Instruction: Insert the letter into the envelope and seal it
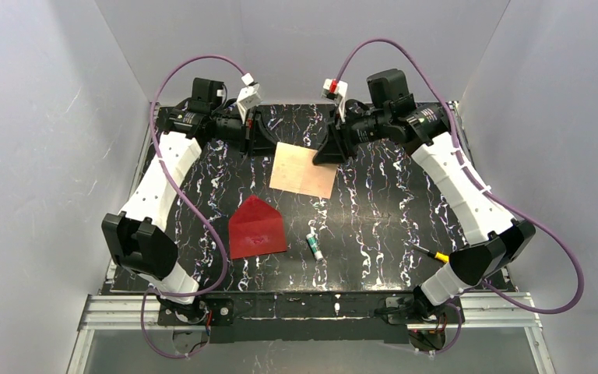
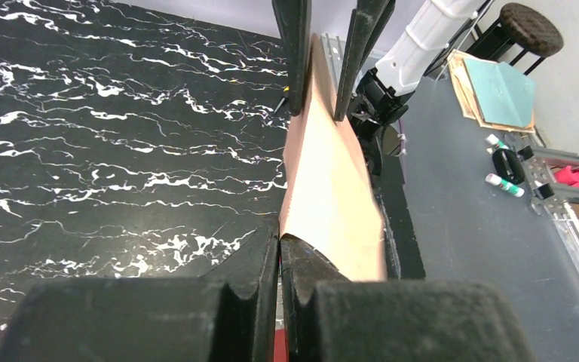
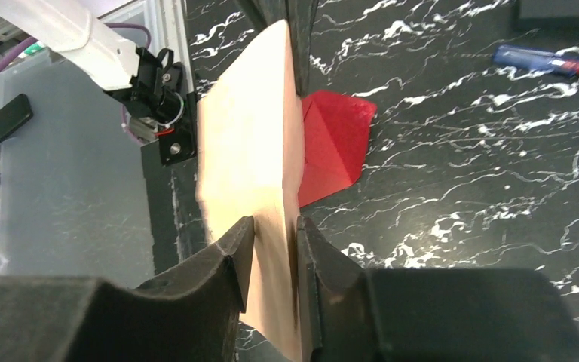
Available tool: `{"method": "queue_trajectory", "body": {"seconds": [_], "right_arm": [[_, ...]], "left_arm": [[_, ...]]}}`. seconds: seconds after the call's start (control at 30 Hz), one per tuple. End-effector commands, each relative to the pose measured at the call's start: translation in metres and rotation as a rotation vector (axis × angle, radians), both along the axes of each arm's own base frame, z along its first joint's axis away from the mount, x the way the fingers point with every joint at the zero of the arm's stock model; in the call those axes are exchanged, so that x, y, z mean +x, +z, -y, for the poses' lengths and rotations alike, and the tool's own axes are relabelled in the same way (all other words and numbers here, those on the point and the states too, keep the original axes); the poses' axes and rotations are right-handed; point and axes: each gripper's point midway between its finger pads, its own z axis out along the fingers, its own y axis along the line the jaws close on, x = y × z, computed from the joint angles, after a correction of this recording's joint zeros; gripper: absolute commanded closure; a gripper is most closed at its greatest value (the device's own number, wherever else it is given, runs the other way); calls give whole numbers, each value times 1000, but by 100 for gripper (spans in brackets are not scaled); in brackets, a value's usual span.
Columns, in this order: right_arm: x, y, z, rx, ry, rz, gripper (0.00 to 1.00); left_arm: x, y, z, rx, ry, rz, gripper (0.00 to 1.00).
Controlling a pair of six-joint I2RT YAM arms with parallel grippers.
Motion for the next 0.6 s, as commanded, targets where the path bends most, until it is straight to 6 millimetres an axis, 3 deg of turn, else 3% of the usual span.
{"method": "queue_trajectory", "body": {"seconds": [0.0, 0.2, 0.3, 0.37, 0.47, 0.57], "right_arm": [[-19, -1, 5, -31, 24, -18, 67], [-22, 8, 5, -16, 31, 6, 77], [-24, 14, 3, 7, 41, 5, 95], [-23, 16, 2, 13, 38, 11, 99], [-16, 17, 4, 1, 4, 39, 99], [4, 17, 11, -44, -107, 105, 99]], "left_arm": [[-21, 19, -8, -55, -50, 114, 100], [-19, 16, -9, -51, -49, 129, 100], [-20, 14, -10, -39, -38, 137, 100], [-17, 11, -11, -17, -18, 141, 98], [-4, -1, -16, 65, 66, 134, 74], [32, -29, -32, 230, 293, 145, 44]]}}
